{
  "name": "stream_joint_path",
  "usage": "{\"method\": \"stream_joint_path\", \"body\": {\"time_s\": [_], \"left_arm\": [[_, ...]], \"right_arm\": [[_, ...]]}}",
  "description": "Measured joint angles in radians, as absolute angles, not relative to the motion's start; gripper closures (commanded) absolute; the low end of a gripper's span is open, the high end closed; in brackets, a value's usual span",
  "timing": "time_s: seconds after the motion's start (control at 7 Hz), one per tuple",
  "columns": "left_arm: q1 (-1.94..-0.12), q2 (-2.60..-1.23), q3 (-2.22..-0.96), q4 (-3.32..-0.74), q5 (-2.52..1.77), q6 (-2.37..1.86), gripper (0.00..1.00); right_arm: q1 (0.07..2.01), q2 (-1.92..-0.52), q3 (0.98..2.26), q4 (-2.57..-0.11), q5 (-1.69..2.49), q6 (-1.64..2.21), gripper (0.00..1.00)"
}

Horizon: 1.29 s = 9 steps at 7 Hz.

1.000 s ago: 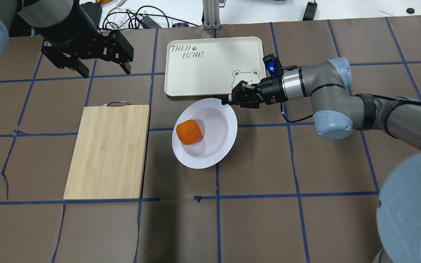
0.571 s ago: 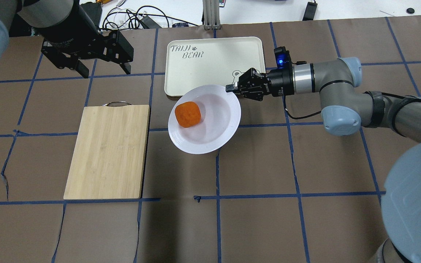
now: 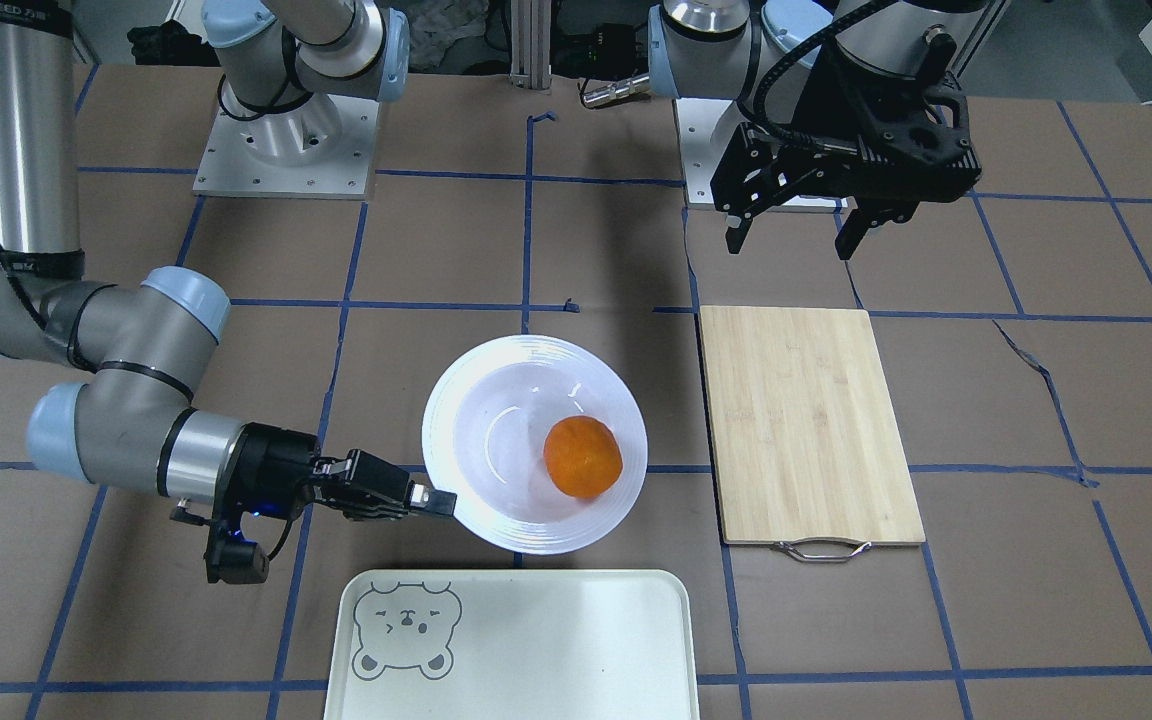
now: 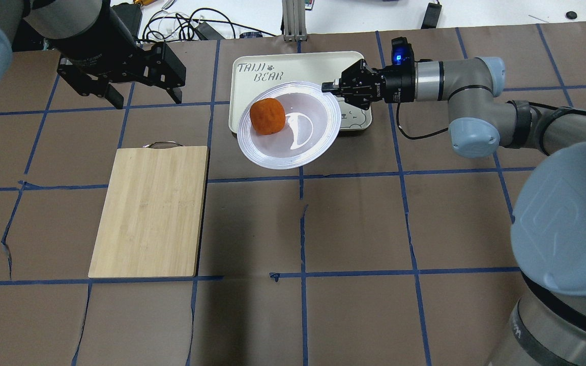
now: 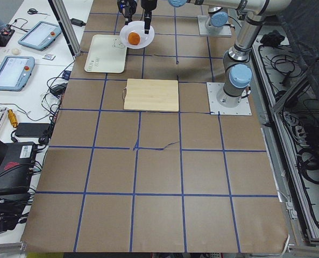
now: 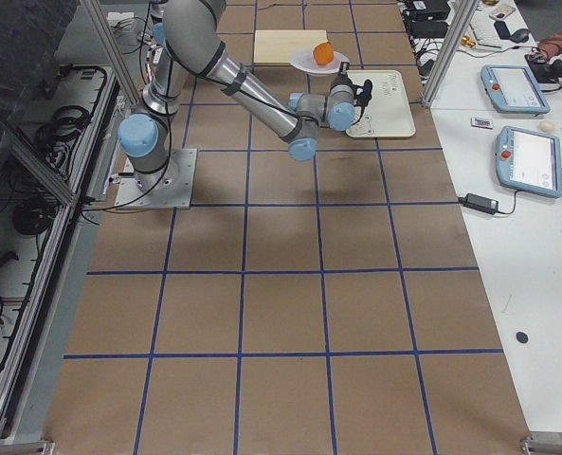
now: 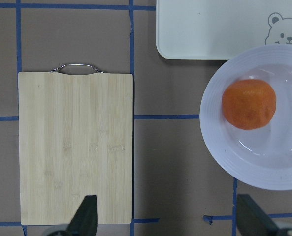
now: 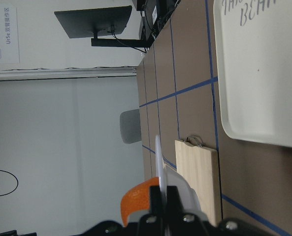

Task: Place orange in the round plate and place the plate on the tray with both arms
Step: 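Lift the bowl with the right gripper and carry it onto the tray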

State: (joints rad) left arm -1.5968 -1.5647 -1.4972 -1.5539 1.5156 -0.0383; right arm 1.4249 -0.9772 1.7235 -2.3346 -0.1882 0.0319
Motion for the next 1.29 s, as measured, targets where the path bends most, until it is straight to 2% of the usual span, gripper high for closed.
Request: {"method": "stream_joint_path", "body": {"time_s": [0.57, 1.29], "left_arm": [[-1.597, -1.565, -1.497, -1.554, 1.514, -0.038, 0.0], [-1.597, -1.565, -1.497, -1.553, 1.51, -0.038, 0.0]], "right_arm": [[1.418, -0.786, 1.461, -2.33, -0.167, 0.067, 1.0], [1.417, -0.61, 1.239, -2.329, -0.168, 0.066, 1.0]]}}
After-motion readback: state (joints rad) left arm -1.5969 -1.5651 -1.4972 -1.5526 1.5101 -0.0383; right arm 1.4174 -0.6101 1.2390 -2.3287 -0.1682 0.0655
